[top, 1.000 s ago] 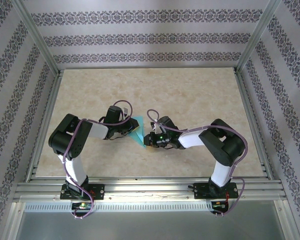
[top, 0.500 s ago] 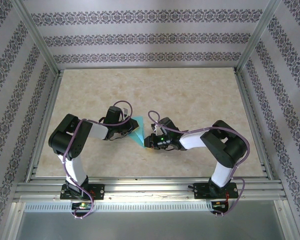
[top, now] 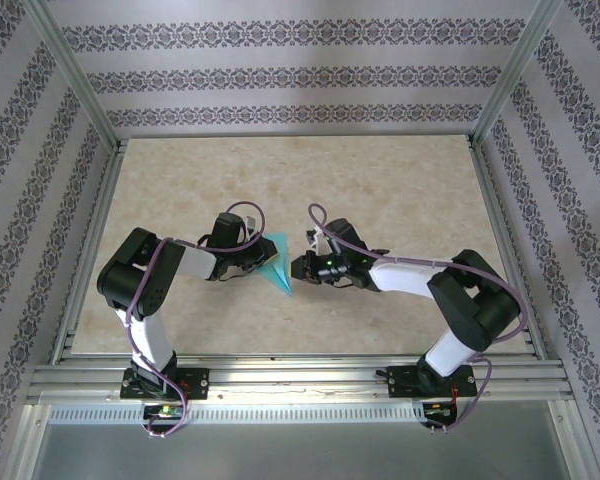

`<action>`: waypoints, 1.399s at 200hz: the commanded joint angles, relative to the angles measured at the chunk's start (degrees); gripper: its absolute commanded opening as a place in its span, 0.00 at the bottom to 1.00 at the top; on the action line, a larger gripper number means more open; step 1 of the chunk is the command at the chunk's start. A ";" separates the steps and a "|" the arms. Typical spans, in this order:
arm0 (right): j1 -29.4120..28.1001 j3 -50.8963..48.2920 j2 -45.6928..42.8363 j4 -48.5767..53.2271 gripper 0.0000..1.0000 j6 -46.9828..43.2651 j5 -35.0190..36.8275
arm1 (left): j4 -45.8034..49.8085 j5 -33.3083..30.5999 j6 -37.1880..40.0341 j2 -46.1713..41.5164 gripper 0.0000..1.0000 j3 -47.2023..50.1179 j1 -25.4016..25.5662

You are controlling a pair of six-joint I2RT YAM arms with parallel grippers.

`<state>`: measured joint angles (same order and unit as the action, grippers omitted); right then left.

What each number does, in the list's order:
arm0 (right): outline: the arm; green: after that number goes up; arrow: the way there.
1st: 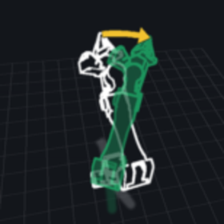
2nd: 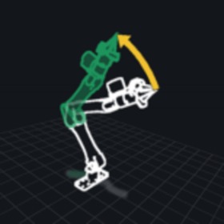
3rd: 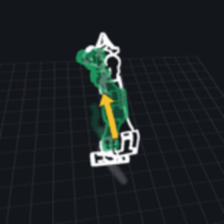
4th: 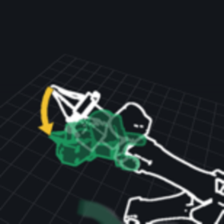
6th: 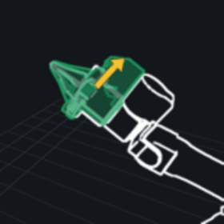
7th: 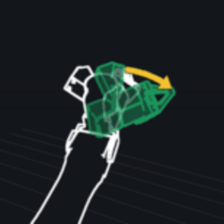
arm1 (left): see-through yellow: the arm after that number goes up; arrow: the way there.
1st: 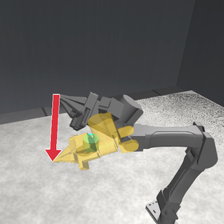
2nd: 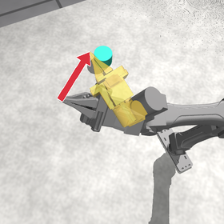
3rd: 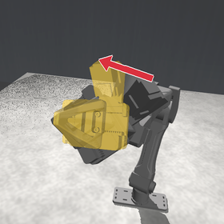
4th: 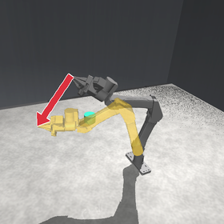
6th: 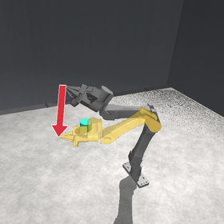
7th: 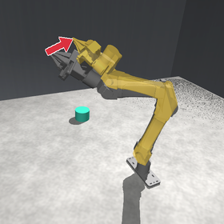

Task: Fold a paper plane with a square sheet of paper (pick it up from the middle)
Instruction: Fourth fold the wing at the center of the table.

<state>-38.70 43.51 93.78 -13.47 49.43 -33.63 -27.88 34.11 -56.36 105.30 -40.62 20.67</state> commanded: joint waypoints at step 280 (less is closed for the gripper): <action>-2.70 6.88 13.54 4.57 0.00 0.22 -0.64 | 1.78 -0.35 -0.54 1.43 0.12 1.90 0.60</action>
<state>-41.74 51.66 106.80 -6.96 48.29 -33.08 -27.92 34.11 -56.38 105.30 -40.62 20.67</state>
